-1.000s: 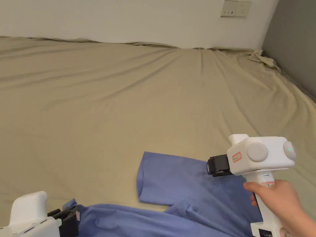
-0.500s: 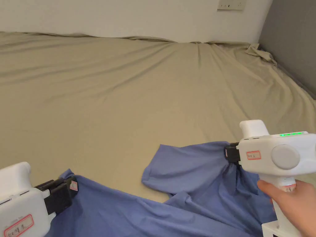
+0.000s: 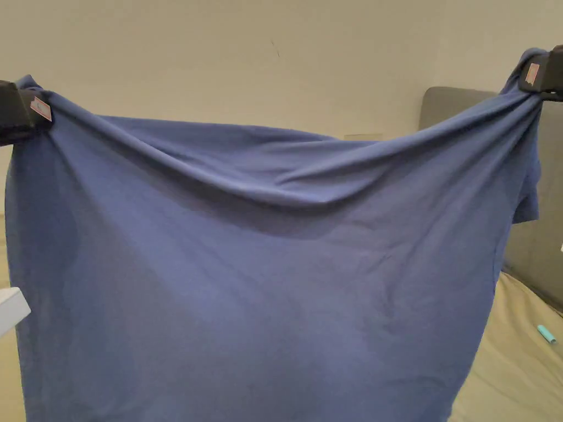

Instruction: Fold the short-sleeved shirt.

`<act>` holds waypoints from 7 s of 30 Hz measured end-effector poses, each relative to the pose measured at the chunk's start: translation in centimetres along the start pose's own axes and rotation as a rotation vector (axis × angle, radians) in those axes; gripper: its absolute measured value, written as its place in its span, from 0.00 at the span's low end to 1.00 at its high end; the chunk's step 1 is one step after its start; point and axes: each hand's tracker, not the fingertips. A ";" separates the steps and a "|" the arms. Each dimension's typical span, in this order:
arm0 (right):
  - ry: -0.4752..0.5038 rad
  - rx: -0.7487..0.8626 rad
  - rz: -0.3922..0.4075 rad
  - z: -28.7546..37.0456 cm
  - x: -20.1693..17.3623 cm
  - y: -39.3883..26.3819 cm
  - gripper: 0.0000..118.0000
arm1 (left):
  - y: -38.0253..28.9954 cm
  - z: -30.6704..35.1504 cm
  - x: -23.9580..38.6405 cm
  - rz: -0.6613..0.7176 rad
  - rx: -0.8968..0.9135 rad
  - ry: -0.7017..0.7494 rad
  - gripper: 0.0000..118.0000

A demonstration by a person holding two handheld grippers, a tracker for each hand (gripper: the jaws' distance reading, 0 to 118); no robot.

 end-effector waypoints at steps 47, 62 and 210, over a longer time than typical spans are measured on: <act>0.056 -0.282 0.009 -24.7 -0.5 -18.8 0.04 | -16.6 -25.9 -8.2 -0.068 -0.400 0.180 0.05; 0.086 -0.442 -0.089 6.3 1.6 -35.2 0.04 | -31.7 4.5 -6.6 -0.050 -0.463 0.182 0.05; 0.086 -0.892 0.002 10.6 -3.0 -39.9 0.02 | -43.7 3.1 -6.4 -0.093 -0.973 0.174 0.07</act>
